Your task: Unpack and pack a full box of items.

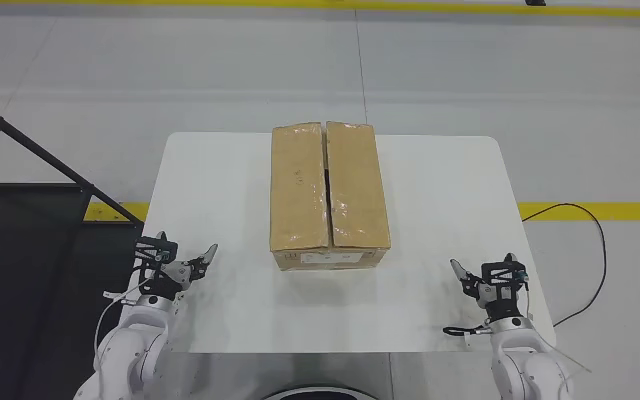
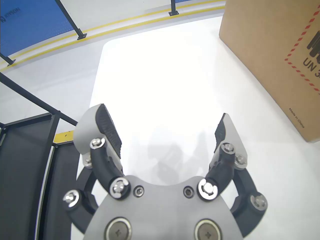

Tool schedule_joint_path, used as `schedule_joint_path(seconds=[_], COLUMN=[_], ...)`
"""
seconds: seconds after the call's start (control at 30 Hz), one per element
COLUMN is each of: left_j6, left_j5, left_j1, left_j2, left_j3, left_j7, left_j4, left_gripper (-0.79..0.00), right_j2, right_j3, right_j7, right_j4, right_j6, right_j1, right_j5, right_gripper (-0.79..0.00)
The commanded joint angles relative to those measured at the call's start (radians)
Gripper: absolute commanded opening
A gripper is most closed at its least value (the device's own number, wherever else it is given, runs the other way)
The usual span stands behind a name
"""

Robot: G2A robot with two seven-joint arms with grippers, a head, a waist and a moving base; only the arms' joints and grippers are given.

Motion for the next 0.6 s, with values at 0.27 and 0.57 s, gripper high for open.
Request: schedule_joint_path(seconds=[0.27, 0.57], left_j6=[0.000, -0.011], left_j5=[0.000, -0.067], left_j1=[0.000, 0.026], left_j2=[0.000, -0.008], left_j3=[0.000, -0.005], left_j7=[0.000, 0.176], left_j4=[0.000, -0.016], left_gripper=[0.000, 0.000], right_j2=[0.000, 0.001], right_j3=[0.000, 0.007], right_j7=[0.000, -0.032], right_j4=[0.000, -0.039], right_j6=[0.000, -0.025], right_j1=[0.000, 0.003], right_j5=[0.000, -0.012], right_gripper=[-0.001, 0.000])
